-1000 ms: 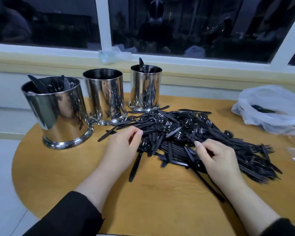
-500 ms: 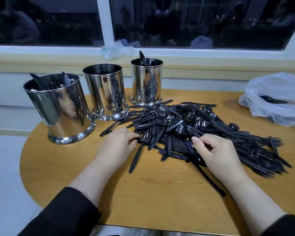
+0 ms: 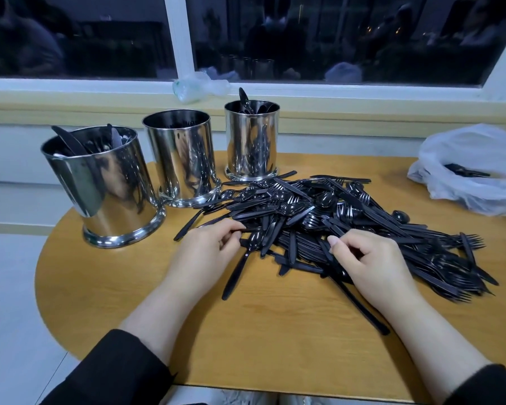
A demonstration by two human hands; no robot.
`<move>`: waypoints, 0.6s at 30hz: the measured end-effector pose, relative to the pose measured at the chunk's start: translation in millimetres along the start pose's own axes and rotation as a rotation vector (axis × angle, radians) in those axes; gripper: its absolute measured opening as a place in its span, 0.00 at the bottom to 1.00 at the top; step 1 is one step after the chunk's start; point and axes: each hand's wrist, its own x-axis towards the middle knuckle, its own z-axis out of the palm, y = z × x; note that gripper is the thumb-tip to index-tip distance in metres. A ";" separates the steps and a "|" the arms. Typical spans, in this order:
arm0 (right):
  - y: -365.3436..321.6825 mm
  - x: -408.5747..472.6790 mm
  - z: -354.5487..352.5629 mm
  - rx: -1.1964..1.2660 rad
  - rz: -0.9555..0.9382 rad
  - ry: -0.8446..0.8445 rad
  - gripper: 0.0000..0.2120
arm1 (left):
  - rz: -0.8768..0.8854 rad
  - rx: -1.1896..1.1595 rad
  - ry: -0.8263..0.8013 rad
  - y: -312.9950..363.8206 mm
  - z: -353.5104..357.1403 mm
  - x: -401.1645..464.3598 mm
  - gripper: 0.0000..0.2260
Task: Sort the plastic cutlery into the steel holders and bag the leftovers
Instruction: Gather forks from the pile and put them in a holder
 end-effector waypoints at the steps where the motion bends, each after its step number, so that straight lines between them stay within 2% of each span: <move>1: 0.1 0.0 0.2 -0.006 -0.003 -0.005 0.19 | -0.011 -0.057 -0.020 1.1 -1.0 -2.7 0.09; 6: 0.7 0.9 1.7 -0.030 -0.004 0.022 0.19 | -0.077 -0.252 -0.083 10.2 -5.8 -13.8 0.11; 10: -2.9 0.2 -0.9 -0.039 0.055 0.149 0.20 | -0.066 -0.288 -0.050 12.4 -4.4 -14.6 0.08; 14: -4.5 -5.1 -12.8 0.004 0.165 0.322 0.11 | -0.034 -0.345 -0.036 30.1 4.3 -14.7 0.09; 18: 8.8 -12.4 -17.6 -0.210 0.217 0.249 0.11 | -0.037 -0.521 0.001 65.1 30.4 -14.7 0.16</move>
